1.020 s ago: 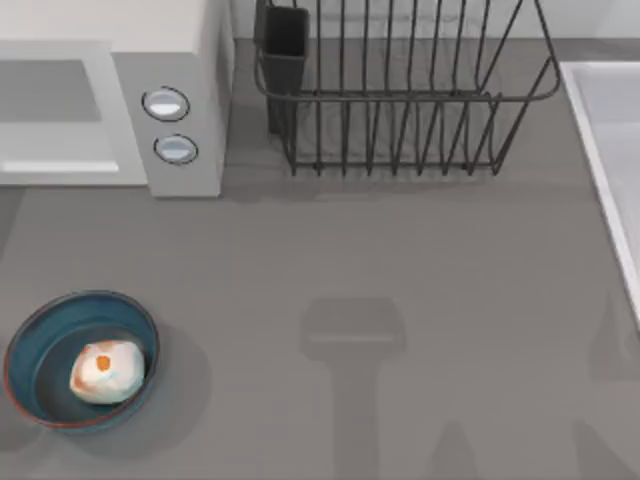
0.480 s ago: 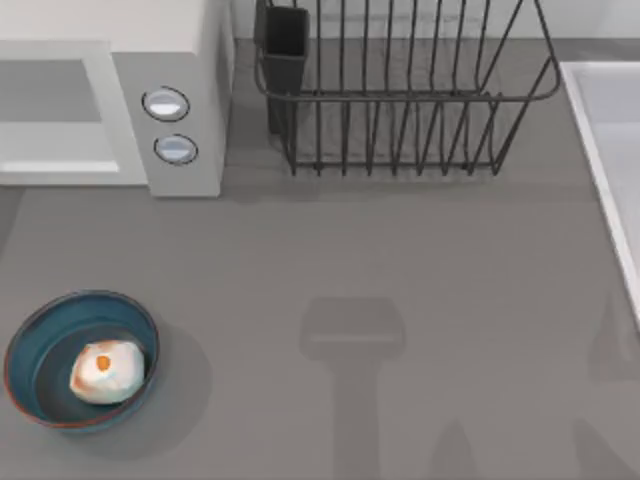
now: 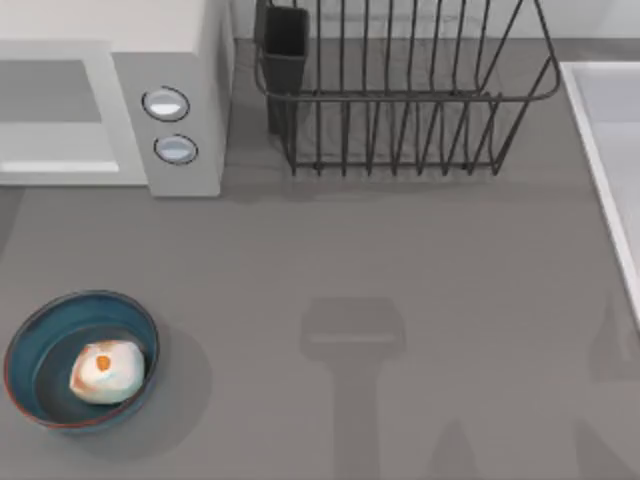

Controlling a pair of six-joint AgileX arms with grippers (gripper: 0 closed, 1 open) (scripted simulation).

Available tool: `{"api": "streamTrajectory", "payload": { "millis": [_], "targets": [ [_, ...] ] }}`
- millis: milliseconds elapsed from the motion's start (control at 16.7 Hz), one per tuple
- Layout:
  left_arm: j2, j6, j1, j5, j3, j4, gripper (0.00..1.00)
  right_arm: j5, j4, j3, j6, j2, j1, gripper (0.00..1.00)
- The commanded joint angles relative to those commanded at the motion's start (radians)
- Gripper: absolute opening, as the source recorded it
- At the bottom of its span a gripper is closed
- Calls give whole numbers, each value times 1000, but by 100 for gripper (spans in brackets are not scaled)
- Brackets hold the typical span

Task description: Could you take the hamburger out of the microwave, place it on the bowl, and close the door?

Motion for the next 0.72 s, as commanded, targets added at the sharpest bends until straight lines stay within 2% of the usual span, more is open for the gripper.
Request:
{"api": "streamTrajectory", "payload": {
  "millis": [300,720],
  "targets": [
    [63,3,3,3,-137,203,0,0,0,0,0,0,0,100],
    [53,-8,-9,-1,-174,236,0,0,0,0,0,0,0,100]
  ]
}}
